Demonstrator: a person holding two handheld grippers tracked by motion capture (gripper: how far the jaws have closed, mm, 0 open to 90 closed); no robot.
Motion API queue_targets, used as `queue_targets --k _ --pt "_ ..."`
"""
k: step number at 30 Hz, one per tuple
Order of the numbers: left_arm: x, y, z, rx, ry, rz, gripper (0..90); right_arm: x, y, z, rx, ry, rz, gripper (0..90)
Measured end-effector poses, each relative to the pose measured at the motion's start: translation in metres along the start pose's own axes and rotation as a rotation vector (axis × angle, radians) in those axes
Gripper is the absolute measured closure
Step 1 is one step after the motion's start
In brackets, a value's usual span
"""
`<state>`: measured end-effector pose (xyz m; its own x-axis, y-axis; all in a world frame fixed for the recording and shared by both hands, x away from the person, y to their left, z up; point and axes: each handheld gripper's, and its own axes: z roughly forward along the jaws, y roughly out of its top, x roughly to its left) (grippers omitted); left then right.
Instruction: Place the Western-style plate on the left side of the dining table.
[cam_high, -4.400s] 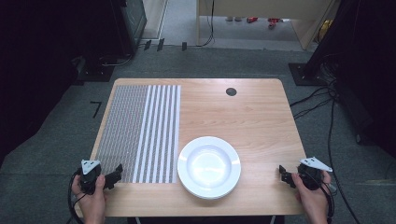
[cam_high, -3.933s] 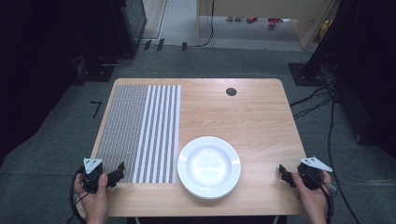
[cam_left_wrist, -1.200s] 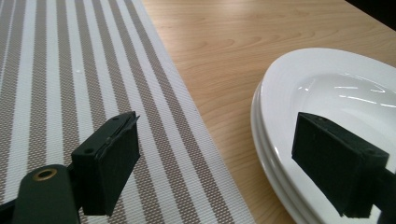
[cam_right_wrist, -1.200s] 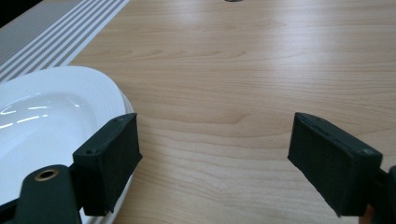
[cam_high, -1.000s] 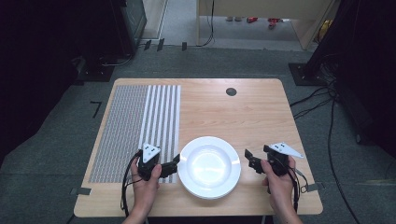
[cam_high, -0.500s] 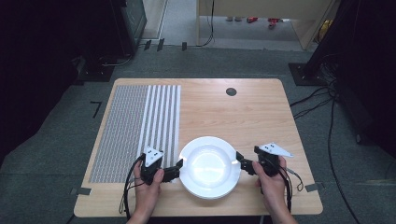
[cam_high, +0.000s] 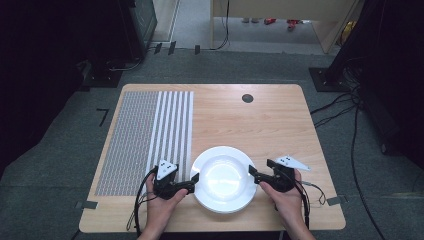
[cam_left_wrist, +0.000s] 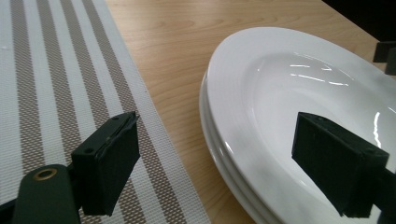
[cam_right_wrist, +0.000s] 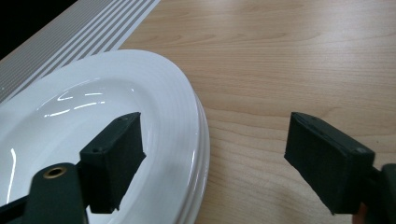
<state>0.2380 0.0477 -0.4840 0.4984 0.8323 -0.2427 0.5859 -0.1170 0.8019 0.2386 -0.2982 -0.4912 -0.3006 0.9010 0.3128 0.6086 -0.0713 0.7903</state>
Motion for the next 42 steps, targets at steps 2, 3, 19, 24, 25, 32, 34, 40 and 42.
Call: queue_targets --k 2,3,19,24,25,32,34,40,42 --pt "-0.001 -0.001 0.001 0.007 -0.005 0.002 15.2 0.001 0.000 0.000 0.003 0.002 0.021 24.7" --pt "-0.002 -0.001 0.001 0.010 -0.006 -0.001 16.2 0.001 -0.001 0.000 0.000 0.006 0.021 27.9" --pt "-0.004 -0.007 0.005 0.045 -0.080 -0.020 49.3 -0.003 -0.011 -0.008 0.019 0.068 0.109 61.0" --pt "-0.004 -0.007 0.004 0.045 -0.092 -0.015 53.1 -0.007 -0.011 -0.011 0.032 0.111 0.180 69.5" --pt "-0.005 -0.007 0.004 0.045 -0.090 -0.014 53.6 -0.008 -0.012 -0.012 0.033 0.123 0.200 70.9" --pt "-0.004 -0.008 0.003 0.043 -0.094 -0.014 54.0 -0.008 -0.015 -0.016 0.022 0.141 0.305 77.9" --pt "-0.005 -0.008 0.003 0.044 -0.095 -0.010 53.6 -0.008 -0.016 -0.016 0.027 0.140 0.311 78.1" --pt "-0.004 -0.008 0.003 0.054 -0.100 -0.021 51.9 -0.009 -0.018 -0.019 0.037 0.147 0.352 79.1" --pt "-0.004 -0.008 0.004 0.055 -0.102 -0.028 51.8 -0.010 -0.018 -0.019 0.038 0.152 0.363 79.7"
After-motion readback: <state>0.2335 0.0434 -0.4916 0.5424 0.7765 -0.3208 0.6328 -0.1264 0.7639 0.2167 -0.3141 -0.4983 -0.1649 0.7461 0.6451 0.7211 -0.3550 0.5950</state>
